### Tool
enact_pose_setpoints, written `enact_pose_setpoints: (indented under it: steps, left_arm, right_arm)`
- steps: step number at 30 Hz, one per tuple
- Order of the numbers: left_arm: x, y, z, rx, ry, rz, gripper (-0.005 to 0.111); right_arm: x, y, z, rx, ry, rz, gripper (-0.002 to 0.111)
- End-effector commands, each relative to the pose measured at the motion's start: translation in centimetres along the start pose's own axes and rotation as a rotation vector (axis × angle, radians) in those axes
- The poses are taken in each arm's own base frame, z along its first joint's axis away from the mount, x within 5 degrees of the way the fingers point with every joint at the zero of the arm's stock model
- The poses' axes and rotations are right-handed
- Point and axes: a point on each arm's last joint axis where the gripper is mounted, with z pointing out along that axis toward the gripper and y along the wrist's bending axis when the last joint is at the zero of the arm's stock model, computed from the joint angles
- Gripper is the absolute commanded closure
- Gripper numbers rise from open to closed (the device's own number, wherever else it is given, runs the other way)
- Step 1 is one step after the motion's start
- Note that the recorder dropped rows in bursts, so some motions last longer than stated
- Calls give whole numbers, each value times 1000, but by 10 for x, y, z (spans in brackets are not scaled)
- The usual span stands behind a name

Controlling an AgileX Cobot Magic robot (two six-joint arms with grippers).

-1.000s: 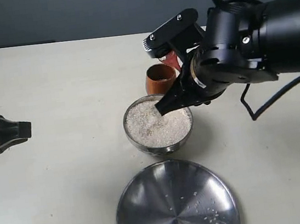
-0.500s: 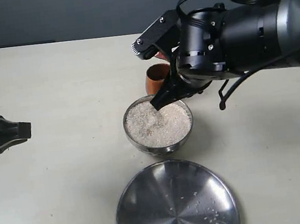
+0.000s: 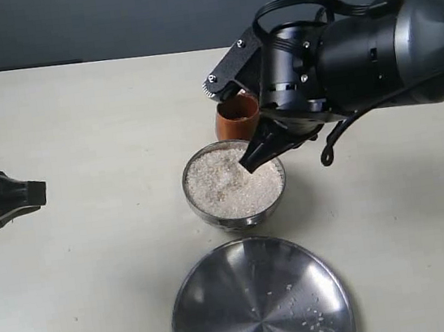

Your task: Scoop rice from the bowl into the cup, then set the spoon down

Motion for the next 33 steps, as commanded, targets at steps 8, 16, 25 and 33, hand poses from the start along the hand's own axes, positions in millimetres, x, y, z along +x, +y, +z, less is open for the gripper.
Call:
enact_pose_setpoints:
  steps: [8,16,25,33]
  left_arm:
    - [1,0,1,1,3,-4,106]
    - [1,0,1,2,3,-6,106]
    - [0,0,1,4,-3,-13,106]
    - [0,-1,1,7,-4,-18,106]
  right_arm:
    - [-1,-4,0,20,6,-92,109]
    - [4,3,15,51,74,-158,109]
    - [4,-1,17,108,74,-175,109]
    - [-1,9,9,130,30,-249,109]
